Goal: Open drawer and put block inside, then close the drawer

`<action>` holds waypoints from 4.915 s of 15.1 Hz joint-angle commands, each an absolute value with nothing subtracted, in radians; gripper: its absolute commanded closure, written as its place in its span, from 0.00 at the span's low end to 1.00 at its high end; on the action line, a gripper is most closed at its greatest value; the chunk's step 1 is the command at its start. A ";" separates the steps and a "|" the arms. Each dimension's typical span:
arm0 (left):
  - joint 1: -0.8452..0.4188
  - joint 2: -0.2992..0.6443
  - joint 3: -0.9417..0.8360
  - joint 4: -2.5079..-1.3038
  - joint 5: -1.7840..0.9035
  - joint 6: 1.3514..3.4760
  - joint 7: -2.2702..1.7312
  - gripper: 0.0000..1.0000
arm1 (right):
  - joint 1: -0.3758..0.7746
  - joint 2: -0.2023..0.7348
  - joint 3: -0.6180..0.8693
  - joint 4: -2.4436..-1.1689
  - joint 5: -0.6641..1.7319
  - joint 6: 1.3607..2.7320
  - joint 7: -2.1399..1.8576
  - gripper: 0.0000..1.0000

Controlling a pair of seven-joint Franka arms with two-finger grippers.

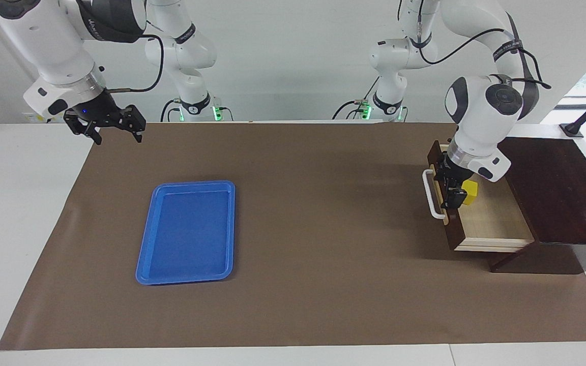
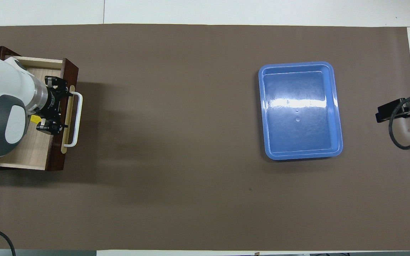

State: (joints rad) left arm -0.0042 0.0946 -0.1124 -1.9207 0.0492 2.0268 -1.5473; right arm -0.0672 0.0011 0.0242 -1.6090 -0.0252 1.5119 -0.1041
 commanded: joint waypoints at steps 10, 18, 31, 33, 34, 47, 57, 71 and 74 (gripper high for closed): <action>0.161 0.094 -0.107 -1.924 0.078 2.056 -1.332 0.00 | -0.077 -0.015 0.035 -1.626 -0.011 1.525 -0.089 0.00; 0.247 0.087 -0.107 -1.944 0.078 2.088 -1.174 0.00 | -0.074 -0.015 0.035 -1.626 -0.011 1.525 -0.084 0.00; 0.264 0.087 -0.112 -1.941 0.078 2.069 -1.104 0.00 | -0.075 -0.015 0.035 -1.626 -0.011 1.526 -0.087 0.00; 0.223 0.092 -0.112 -1.925 0.078 2.046 -1.101 0.00 | -0.074 -0.017 0.035 -1.625 -0.011 1.528 -0.087 0.00; 0.207 0.091 -0.110 -1.915 0.078 2.031 -1.101 0.00 | -0.074 -0.017 0.035 -1.624 -0.011 1.526 -0.089 0.00; -0.048 -0.080 -0.118 -1.816 0.037 1.614 -0.532 0.00 | -0.074 -0.017 0.035 -1.624 -0.011 1.525 -0.089 0.00; 0.048 0.071 -0.212 -1.608 0.014 1.523 -0.284 0.00 | -0.074 -0.017 0.035 -1.623 -0.011 1.526 -0.089 0.00; 0.008 -0.057 -0.187 -1.778 -0.024 1.620 -0.143 0.00 | -0.075 -0.017 0.035 -1.623 -0.011 1.526 -0.089 0.00; 0.006 -0.054 -0.178 -1.773 -0.026 1.614 -0.140 0.00 | -0.075 -0.017 0.035 -1.623 -0.011 1.526 -0.090 0.00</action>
